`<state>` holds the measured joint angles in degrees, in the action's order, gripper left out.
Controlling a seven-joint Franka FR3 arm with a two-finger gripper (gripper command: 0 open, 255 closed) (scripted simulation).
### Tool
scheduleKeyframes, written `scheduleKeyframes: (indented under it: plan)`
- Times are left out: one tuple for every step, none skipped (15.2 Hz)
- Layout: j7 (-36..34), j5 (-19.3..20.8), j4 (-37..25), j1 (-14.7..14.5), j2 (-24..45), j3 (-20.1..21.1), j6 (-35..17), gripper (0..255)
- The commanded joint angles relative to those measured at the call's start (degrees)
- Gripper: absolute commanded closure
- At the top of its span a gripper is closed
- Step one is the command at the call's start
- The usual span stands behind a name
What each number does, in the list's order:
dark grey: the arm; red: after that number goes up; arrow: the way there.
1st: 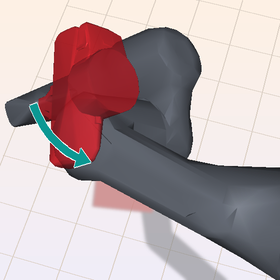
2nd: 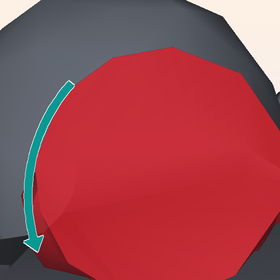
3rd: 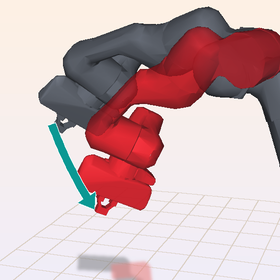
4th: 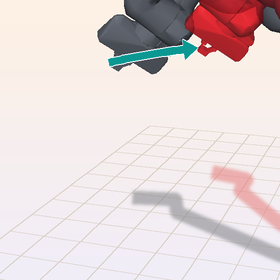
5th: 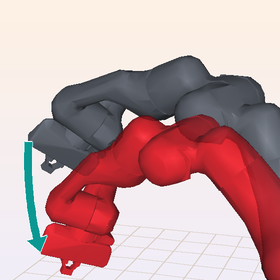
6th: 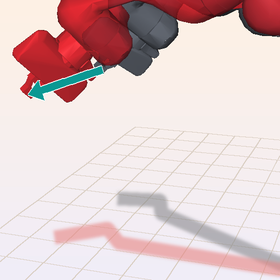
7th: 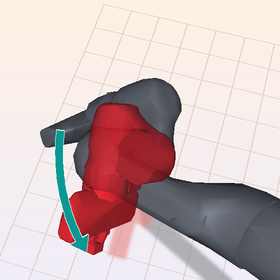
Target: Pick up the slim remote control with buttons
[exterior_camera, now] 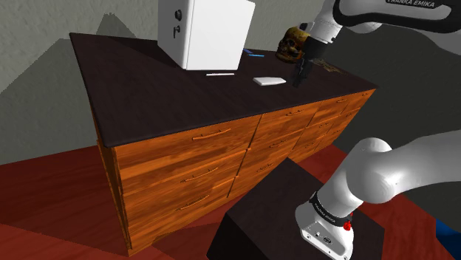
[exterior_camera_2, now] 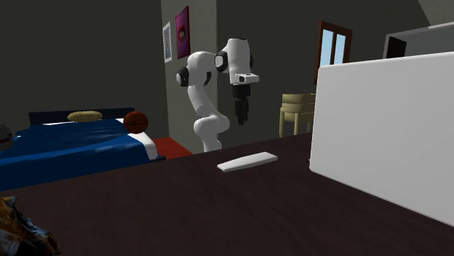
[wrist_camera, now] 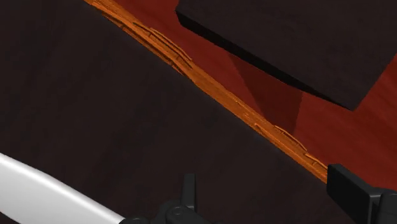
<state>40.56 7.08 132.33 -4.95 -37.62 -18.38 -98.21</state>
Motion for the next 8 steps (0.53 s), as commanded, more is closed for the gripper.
scheduleKeyframes:
  plan:
    - [7.68, 1.4, -2.03, -1.27, 3.08, -3.45, -0.98, 0]
    - [11.28, 1.89, -3.19, -1.94, 4.75, -5.14, -1.46, 0]
    - [14.9, 2.24, -4.46, -2.64, 6.54, -6.8, -1.96, 0]
    - [18.53, 2.46, -5.83, -3.42, 8.43, -8.48, -2.45, 0]
    - [22.18, 2.52, -7.31, -4.21, 10.43, -10.13, -2.94, 0]
    - [25.88, 2.41, -8.88, -5.0, 12.55, -11.74, -3.43, 0]
    - [29.61, 2.14, -10.54, -5.83, 14.77, -13.37, -3.89, 0]
    - [33.39, 1.66, -12.29, -6.63, 17.12, -14.94, -4.34, 0]
